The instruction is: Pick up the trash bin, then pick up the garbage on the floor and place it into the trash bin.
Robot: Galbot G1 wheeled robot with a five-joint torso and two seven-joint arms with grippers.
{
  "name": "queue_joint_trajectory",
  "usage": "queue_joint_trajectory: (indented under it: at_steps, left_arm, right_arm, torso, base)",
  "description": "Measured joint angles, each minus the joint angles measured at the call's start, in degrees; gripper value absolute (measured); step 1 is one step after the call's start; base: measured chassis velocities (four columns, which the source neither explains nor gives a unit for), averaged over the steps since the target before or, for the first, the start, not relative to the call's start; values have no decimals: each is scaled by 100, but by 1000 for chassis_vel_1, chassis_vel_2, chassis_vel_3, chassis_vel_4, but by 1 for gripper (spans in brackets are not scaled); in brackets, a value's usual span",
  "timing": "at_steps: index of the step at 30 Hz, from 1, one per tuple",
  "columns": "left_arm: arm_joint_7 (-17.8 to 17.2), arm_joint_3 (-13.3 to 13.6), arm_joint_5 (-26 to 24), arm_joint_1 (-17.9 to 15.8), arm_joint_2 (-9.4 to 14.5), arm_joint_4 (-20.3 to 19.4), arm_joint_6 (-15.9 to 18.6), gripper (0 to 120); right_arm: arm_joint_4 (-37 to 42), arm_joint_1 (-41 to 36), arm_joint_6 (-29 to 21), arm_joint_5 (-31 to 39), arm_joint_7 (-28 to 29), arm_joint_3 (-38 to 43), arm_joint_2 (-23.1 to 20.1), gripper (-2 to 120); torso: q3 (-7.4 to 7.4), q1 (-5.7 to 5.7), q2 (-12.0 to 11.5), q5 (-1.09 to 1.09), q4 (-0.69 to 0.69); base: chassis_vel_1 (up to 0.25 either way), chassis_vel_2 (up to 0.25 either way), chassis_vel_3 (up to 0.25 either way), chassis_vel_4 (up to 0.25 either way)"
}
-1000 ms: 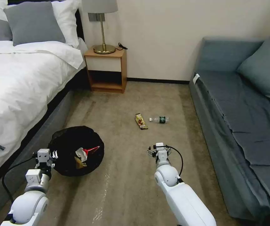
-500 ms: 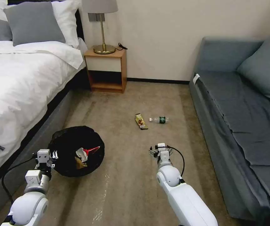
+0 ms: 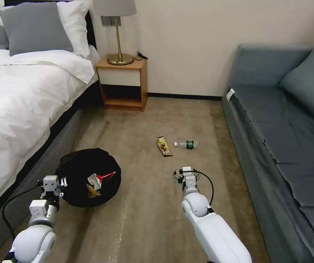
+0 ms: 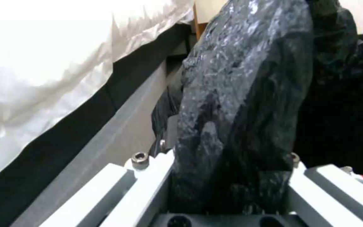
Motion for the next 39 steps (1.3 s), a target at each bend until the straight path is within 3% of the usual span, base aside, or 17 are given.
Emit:
queue_joint_trajectory:
  at_steps: [24,39]
  left_arm:
    - [35,229,41,-229,-20,207,50,4]
    - [46,224,85,-198,-38,226,55,4]
  right_arm:
    - [-284,23,248,-99,-98,50,75,100]
    - [-355,11,512,-231,-148,74,57,100]
  torso:
    - [0,0,0,0,0]
    - [0,0,0,0,0]
  base:
    - [-93,88,89,-89]
    - [-138,136,141,-131]
